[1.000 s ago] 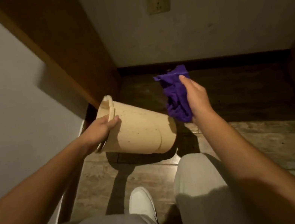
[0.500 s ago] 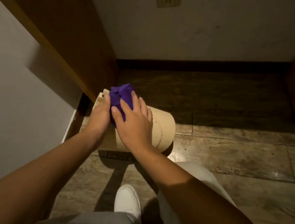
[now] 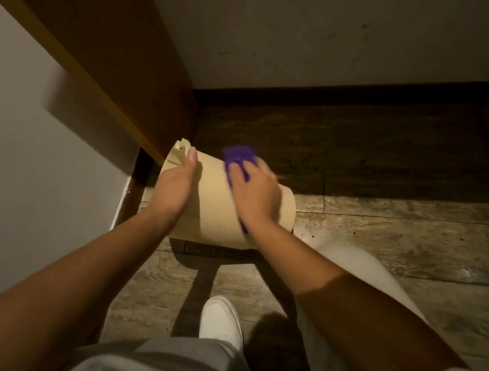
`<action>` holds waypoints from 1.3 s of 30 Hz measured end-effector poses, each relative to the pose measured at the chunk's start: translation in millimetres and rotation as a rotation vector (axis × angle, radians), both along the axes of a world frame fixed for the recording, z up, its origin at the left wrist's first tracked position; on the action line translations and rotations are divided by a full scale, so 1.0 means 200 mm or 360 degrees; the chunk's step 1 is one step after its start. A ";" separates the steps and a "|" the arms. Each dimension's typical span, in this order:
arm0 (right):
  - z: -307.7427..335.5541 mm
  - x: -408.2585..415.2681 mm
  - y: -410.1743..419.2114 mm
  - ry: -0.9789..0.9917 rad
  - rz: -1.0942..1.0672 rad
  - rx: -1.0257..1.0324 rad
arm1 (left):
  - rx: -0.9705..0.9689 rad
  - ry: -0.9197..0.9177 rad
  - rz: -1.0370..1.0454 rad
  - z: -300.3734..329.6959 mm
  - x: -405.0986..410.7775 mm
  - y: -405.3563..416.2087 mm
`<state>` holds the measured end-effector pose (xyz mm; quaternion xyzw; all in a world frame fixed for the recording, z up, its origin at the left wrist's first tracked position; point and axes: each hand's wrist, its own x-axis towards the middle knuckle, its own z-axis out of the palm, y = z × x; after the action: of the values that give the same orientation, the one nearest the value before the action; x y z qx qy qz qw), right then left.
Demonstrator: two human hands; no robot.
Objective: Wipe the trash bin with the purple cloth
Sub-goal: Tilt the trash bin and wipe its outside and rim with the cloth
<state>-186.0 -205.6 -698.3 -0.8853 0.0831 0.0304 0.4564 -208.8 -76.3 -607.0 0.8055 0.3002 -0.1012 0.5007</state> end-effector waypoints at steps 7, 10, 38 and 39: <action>0.03 -0.17 0.09 -0.0289 0.0217 -0.0211 | 0.0097 0.0032 0.0106 0.00 0.04 0.05; -0.16 -0.18 -0.11 0.0073 -0.0170 -0.0164 | 0.0056 0.0085 0.0191 0.00 0.04 0.09; -0.29 -0.24 -0.20 0.0165 -0.0206 -0.0062 | 0.0380 0.0093 0.0307 -0.02 0.20 0.12; -0.29 -0.21 -0.22 0.0213 -0.0236 -0.0049 | 0.0372 0.0102 0.0319 -0.02 0.20 0.12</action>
<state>-227.8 -249.1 -756.4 -0.8797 0.1790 0.0543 0.4371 -168.5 -52.1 -610.3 0.8207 0.4047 -0.0409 0.4014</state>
